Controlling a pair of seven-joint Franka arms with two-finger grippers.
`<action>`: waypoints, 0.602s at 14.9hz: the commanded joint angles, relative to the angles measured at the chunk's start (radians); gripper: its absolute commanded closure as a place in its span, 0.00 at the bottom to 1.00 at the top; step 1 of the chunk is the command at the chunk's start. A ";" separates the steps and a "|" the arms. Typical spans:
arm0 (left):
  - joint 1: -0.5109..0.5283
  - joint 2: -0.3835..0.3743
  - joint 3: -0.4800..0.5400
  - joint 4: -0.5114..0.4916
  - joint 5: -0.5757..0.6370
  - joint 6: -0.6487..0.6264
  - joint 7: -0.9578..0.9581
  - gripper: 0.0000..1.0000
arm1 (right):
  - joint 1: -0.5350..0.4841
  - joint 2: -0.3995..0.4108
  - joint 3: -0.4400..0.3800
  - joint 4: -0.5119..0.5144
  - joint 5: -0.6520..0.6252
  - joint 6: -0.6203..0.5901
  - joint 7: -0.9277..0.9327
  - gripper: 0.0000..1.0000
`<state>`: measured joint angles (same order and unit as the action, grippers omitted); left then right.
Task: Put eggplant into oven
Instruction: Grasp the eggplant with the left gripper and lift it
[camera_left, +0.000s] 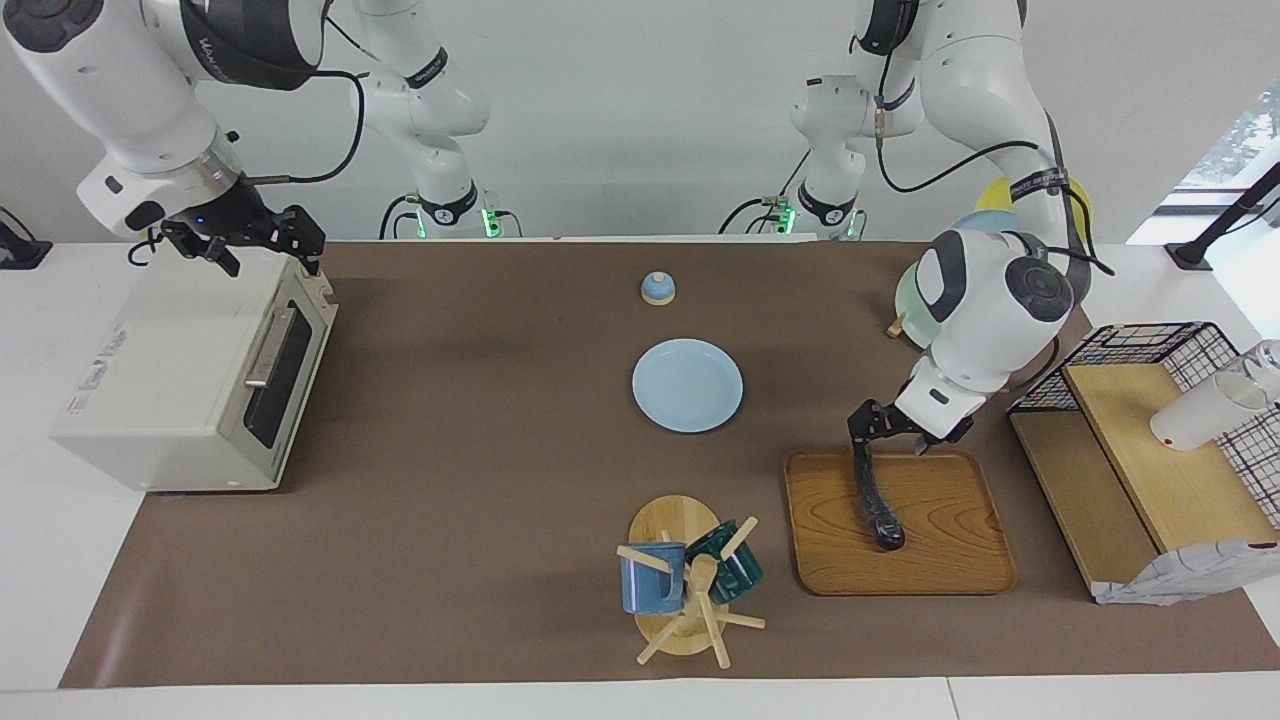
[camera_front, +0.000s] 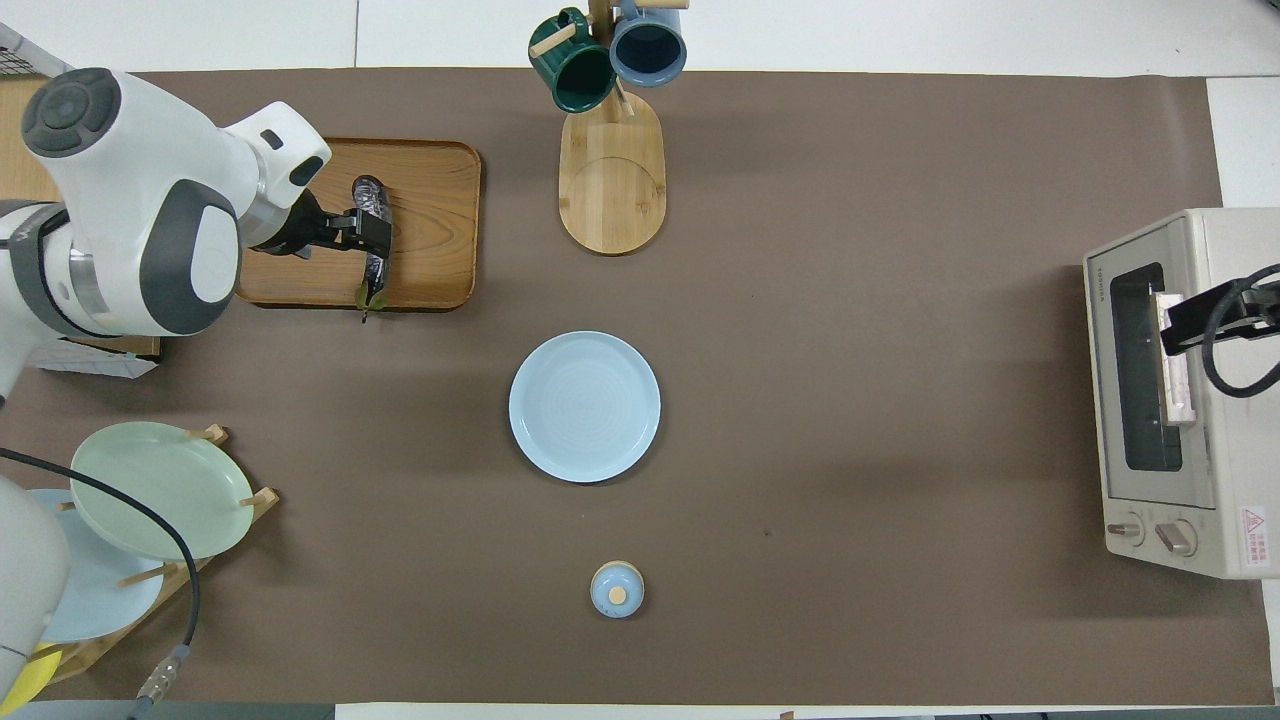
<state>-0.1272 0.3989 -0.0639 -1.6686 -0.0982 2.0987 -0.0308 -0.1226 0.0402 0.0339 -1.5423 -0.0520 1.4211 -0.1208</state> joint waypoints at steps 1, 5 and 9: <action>-0.011 0.037 0.010 -0.010 0.014 0.067 0.011 0.00 | -0.006 -0.011 0.004 -0.006 0.021 -0.011 0.013 0.00; -0.011 0.054 0.010 -0.054 0.014 0.142 0.011 0.04 | -0.006 -0.011 0.003 -0.005 0.021 -0.011 0.013 0.00; -0.012 0.058 0.010 -0.083 0.012 0.165 0.011 0.07 | -0.006 -0.011 0.003 -0.005 0.021 -0.011 0.013 0.00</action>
<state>-0.1290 0.4655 -0.0637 -1.7158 -0.0979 2.2230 -0.0292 -0.1226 0.0402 0.0339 -1.5423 -0.0520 1.4211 -0.1208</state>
